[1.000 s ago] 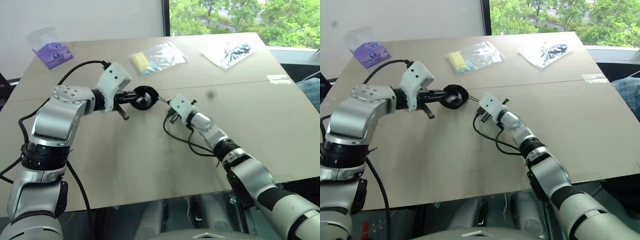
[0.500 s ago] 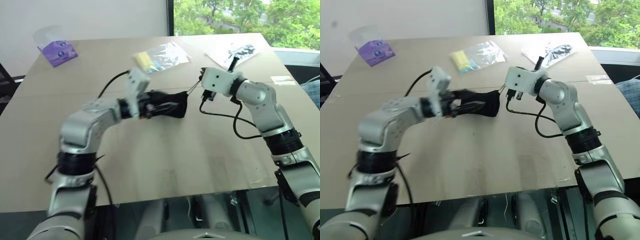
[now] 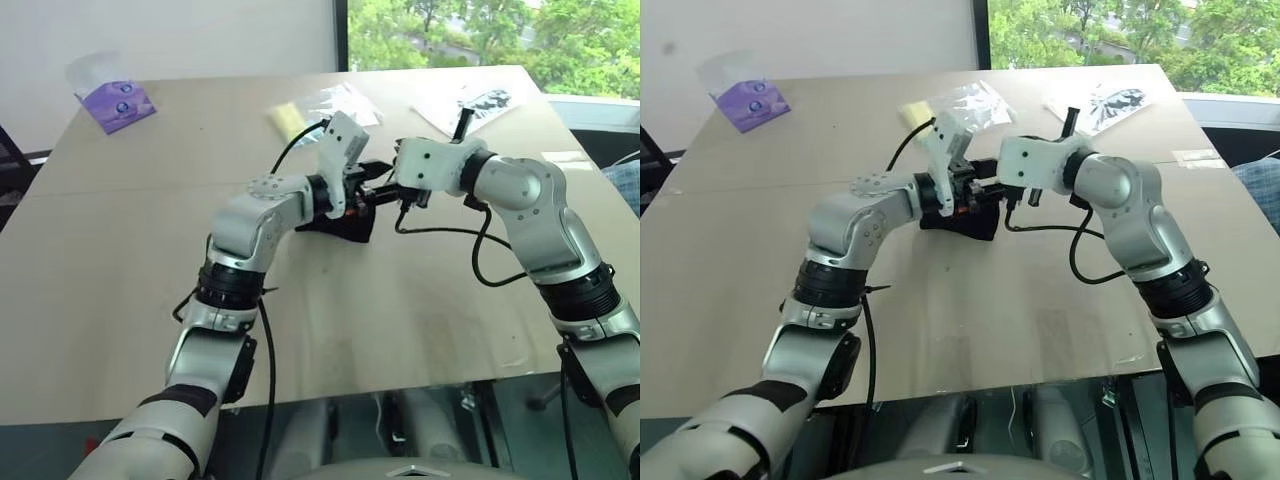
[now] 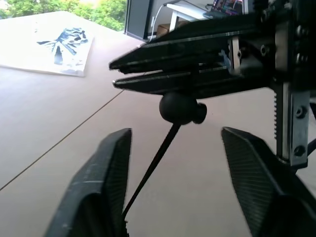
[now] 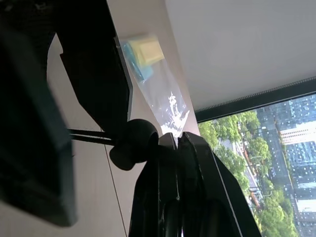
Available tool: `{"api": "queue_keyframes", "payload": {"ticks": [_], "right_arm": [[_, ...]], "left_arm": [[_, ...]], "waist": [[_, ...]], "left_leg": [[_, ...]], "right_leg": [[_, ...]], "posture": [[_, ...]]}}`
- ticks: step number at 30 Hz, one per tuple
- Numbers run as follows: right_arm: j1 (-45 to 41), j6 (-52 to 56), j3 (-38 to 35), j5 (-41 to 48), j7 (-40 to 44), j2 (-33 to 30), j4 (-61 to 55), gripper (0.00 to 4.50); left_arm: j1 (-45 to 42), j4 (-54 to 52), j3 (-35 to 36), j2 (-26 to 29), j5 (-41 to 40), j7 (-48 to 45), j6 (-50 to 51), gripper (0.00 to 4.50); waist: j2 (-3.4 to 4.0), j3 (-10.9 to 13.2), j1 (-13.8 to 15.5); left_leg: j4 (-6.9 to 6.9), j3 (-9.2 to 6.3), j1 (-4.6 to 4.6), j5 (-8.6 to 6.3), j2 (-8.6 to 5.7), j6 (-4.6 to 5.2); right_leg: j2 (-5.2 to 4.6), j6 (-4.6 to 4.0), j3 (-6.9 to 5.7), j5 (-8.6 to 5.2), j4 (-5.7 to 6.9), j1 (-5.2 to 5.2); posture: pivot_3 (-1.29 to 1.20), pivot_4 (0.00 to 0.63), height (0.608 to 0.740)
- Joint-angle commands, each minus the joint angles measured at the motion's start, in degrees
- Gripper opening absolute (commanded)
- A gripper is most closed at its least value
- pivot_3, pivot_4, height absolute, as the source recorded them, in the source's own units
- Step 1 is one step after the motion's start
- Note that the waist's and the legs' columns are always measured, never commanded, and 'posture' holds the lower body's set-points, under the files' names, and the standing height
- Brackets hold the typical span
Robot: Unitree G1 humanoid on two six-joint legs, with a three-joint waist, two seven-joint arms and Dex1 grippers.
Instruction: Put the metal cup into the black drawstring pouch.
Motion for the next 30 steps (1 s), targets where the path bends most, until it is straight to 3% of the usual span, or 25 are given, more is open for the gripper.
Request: {"api": "queue_keyframes", "payload": {"ticks": [1, 3, 7, 21, 30], "right_arm": [[-0.2, 0.3, -0.5, -0.9, 0.3, -0.9, -2.2, 0.0], [-0.2, 0.4, -0.5, -1.1, 0.3, -1.0, -2.1, 0.0], [-0.2, 0.6, -0.6, -1.3, 0.3, -1.1, -1.8, 0.0], [0.5, 1.8, -1.2, -0.8, 0.9, -0.9, -2.6, 0.0], [1.0, 3.3, -6.2, 1.4, -0.2, -4.1, -1.0, 0.0]], "left_arm": [[-2.1, -0.6, 2.3, -0.8, -2.4, 0.3, 1.6, 2.45], [-2.3, -0.6, 2.2, -0.7, -2.3, 0.2, 1.4, 2.45], [-2.6, -0.7, 2.1, -0.9, -2.3, 0.0, 1.2, 0.72], [-1.8, -0.9, -1.5, -0.4, 0.3, -1.8, -1.8, 0.72], [4.4, -0.7, -1.7, 5.7, 2.5, -2.7, -1.5, 0.72]], "waist": [[0.0, 0.0, 0.0], [0.0, 0.0, -0.1], [0.0, 0.0, -0.1], [0.0, 0.0, -0.1], [0.0, 0.0, -0.1]], "left_leg": [[0.0, 0.0, 0.0, 0.0, 0.0, 0.0], [0.0, 0.01, 0.0, 0.0, 0.0, 0.0], [0.0, 0.01, 0.0, 0.0, 0.0, 0.0], [0.0, 0.0, 0.0, 0.0, 0.0, 0.0], [-0.01, 0.01, 0.01, 0.0, 0.0, 0.0]], "right_leg": [[0.0, 0.0, 0.0, 0.0, 0.0, 0.0], [0.0, 0.0, 0.02, 0.0, 0.0, 0.0], [0.0, 0.0, 0.01, 0.0, 0.0, 0.0], [0.0, 0.0, 0.02, 0.0, 0.0, 0.0], [0.0, 0.0, 0.02, 0.0, 0.0, -0.01]], "posture": [[0.0, 0.15, 0.74], [0.0, 0.15, 0.74], [0.0, 0.15, 0.74], [0.0, 0.15, 0.74], [0.0, 0.15, 0.74]]}}
